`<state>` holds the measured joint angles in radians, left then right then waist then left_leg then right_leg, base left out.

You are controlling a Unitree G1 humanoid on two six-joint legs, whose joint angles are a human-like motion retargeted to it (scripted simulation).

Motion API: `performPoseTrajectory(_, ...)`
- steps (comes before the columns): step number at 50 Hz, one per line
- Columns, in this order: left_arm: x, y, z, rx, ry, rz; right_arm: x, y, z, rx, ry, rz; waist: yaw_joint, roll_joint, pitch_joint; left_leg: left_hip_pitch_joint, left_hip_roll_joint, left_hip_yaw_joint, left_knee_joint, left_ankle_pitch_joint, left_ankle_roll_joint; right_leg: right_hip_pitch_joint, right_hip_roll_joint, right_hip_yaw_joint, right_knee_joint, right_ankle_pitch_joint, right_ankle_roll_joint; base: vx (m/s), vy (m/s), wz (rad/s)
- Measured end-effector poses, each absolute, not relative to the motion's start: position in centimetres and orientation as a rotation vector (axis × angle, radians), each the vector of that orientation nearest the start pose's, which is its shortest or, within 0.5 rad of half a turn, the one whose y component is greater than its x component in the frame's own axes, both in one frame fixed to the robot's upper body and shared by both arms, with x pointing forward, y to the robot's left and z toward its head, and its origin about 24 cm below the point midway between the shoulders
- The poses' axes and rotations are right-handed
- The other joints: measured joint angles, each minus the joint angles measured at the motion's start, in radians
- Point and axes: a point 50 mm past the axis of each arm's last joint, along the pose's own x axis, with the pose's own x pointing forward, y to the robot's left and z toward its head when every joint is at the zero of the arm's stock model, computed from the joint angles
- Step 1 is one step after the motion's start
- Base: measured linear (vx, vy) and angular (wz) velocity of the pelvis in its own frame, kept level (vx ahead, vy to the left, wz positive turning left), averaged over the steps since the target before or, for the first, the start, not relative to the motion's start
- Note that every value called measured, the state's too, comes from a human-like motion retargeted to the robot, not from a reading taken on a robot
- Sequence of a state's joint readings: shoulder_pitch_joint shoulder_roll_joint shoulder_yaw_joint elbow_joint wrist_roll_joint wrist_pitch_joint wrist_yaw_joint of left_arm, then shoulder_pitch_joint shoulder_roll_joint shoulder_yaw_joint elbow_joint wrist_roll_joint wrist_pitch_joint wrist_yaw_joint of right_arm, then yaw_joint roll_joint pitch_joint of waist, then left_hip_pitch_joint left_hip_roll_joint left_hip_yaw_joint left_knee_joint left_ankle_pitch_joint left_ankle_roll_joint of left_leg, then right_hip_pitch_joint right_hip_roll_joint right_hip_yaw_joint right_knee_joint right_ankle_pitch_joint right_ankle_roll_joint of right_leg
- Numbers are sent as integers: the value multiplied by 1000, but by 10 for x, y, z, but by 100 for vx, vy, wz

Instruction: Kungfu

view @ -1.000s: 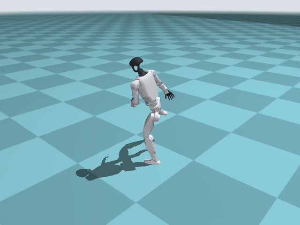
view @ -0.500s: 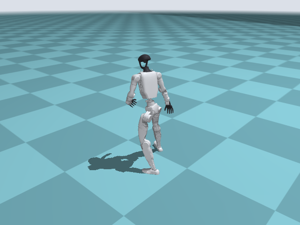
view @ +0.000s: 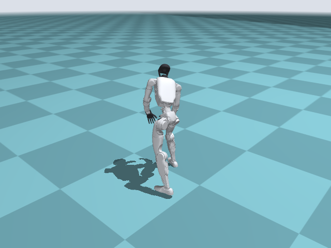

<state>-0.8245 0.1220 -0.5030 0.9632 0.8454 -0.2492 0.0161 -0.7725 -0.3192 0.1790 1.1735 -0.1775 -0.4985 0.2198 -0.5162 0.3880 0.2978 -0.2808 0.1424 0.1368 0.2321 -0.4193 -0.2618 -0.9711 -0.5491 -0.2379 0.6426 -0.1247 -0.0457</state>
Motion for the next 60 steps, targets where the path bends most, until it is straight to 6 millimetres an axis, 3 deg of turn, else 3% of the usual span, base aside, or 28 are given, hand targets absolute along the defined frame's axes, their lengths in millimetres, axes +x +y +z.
performPoseTrajectory(4, 329, 104, 60, 1245, -220, -594, 354, -125, 58, -504, -51, 665, 28, 18, -12, 16, -10, 5, -12, 1, 0, 23, -4, 5, -25, 20, 9, 14, 13, 0)
performPoseTrajectory(8, 268, 155, 75, 1278, -227, -569, 325, -66, 57, -356, -34, 920, 91, 27, -48, 41, -21, 19, -26, -5, 0, 54, -14, -4, -60, 54, 18, 23, 16, -12)
performPoseTrajectory(12, 216, 172, 102, 1255, -183, -652, 285, -15, 59, -51, -61, 1048, 174, 37, -88, 66, -39, 17, -29, 3, 0, 102, -45, -35, -96, 91, 31, 26, 25, 2)
performPoseTrajectory(16, 193, 175, 114, 1295, -163, -679, 267, 2, 62, 116, -137, 990, 231, 39, -114, 91, -62, 0, -41, 23, 0, 166, -91, -92, -132, 124, 49, 14, 20, 19)
performPoseTrajectory(21, 185, 178, 108, 1376, -118, -655, 270, -5, 57, 121, -131, 917, 244, 24, -128, 114, -67, -5, -62, 32, 0, 216, -140, -221, -147, 172, 45, 5, 11, 1)
performPoseTrajectory(25, 190, 179, 95, 1315, -72, -634, 277, -16, 53, 100, -105, 913, 211, 16, -130, 114, -41, 23, -68, 31, 0, 218, -157, -402, -126, 158, -17, 4, -5, -43)
performPoseTrajectory(28, 203, 178, 86, 1213, -58, -619, 284, -26, 52, 88, -112, 884, 171, 17, -149, 112, -20, 44, -68, 35, 0, 223, -150, -512, -96, 93, -77, 8, -23, -44)
performPoseTrajectory(30, 214, 174, 84, 1128, -72, -609, 289, -36, 55, 78, -135, 837, 144, 14, -161, 125, -11, 55, -70, 55, 0, 200, -123, -473, -75, 63, -80, 11, -31, -47)
performPoseTrajectory(34, 242, 164, 92, 939, -182, -452, 301, -57, 68, 93, -208, 734, 111, -9, -185, 157, 13, 99, -63, 182, 0, 158, -87, -459, -29, 30, -103, 13, -52, -107)
performPoseTrajectory(37, 267, 156, 103, 738, -325, -247, 308, -69, 82, 139, -275, 654, 82, -43, -212, 189, 30, 133, -44, 352, 0, 117, -7, -386, -2, -43, -132, 23, -73, -152)
performPoseTrajectory(40, 286, 145, 118, 447, -458, -91, 312, -83, 100, 216, -362, 546, 64, -92, -238, 250, 98, 154, -10, 558, 0, 135, 146, -299, 2, -159, -167, 30, -96, -186)
performPoseTrajectory(42, 298, 131, 128, 205, -524, -78, 314, -95, 116, 282, -437, 471, 74, -139, -230, 291, 165, 157, 98, 662, 50, 197, 289, -230, -26, -205, -182, 34, -95, -254)
performPoseTrajectory(43, 303, 123, 135, 74, -549, -106, 316, -102, 126, 310, -478, 440, 82, -174, -223, 294, 153, 127, 168, 724, 117, 234, 341, -180, -52, -209, -178, 35, -79, -291)
performPoseTrajectory(44, 308, 115, 140, -50, -554, -155, 317, -109, 137, 340, -519, 414, 95, -203, -220, 284, 99, 27, 232, 742, 120, 272, 398, -129, -78, -210, -175, 38, -69, -316)
performPoseTrajectory(46, 316, 96, 151, -278, -559, -302, 317, -124, 156, 398, -605, 370, 119, -256, -225, 238, -37, -167, 378, 674, 57, 348, 493, -32, -123, -210, -166, 49, -57, -305)
performPoseTrajectory(48, 317, 80, 163, -454, -590, -429, 314, -137, 174, 444, -691, 327, 109, -299, -242, 165, -95, -196, 532, 570, 9, 426, 546, 36, -167, -206, -159, 55, -48, -227)
performPoseTrajectory(50, 317, 68, 177, -577, -646, -490, 310, -149, 192, 487, -774, 290, 85, -333, -261, 79, -41, -93, 644, 442, 46, 504, 585, 85, -218, -195, -155, 50, -39, -194)
performPoseTrajectory(54, 316, 50, 200, -755, -710, -579, 298, -159, 226, 593, -943, 263, 50, -369, -286, -85, 71, 61, 726, 206, 196, 670, 661, 178, -342, -156, -159, 47, -29, -227)
performPoseTrajectory(57, 313, 33, 210, -899, -697, -734, 289, -160, 243, 666, -1025, 295, 47, -379, -294, -189, 66, 57, 649, 144, 192, 777, 724, 293, -402, -134, -172, 48, -15, -279)
performPoseTrajectory(60, 309, 20, 216, -1047, -677, -902, 278, -162, 257, 749, -1095, 351, 52, -383, -294, -257, 50, -7, 454, 163, 175, 864, 777, 434, -420, -130, -192, 53, -3, -294)
